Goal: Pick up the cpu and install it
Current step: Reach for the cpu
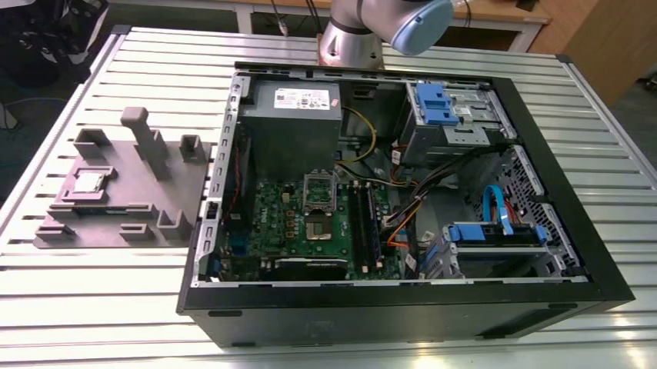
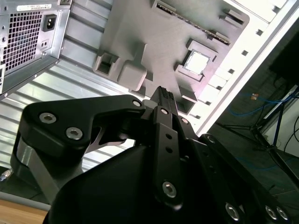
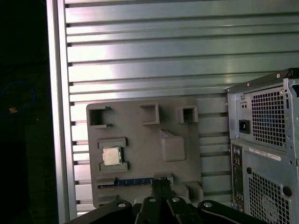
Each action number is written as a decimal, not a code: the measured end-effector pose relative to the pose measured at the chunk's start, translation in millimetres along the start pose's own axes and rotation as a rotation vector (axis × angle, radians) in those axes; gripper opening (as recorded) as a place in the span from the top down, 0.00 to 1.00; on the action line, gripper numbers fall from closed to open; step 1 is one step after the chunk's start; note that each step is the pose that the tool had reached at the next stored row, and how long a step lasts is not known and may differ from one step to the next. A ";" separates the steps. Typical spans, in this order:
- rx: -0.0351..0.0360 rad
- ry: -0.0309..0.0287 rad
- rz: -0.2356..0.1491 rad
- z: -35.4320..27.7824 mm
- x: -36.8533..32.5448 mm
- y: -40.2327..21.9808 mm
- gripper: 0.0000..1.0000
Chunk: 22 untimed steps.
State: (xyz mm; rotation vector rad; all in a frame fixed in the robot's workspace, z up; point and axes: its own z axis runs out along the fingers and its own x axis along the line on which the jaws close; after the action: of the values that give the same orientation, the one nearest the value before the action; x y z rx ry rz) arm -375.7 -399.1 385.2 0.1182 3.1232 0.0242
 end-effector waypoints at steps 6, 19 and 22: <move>-0.0001 0.0000 0.000 0.1 2.1 -0.1 0.89; -0.0001 0.0000 0.000 0.2 6.4 -0.4 0.89; -0.0001 0.0000 0.000 0.2 7.4 -0.6 0.89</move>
State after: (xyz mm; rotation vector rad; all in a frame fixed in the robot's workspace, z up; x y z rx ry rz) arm -383.1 -399.1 384.8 0.1184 3.1231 0.0243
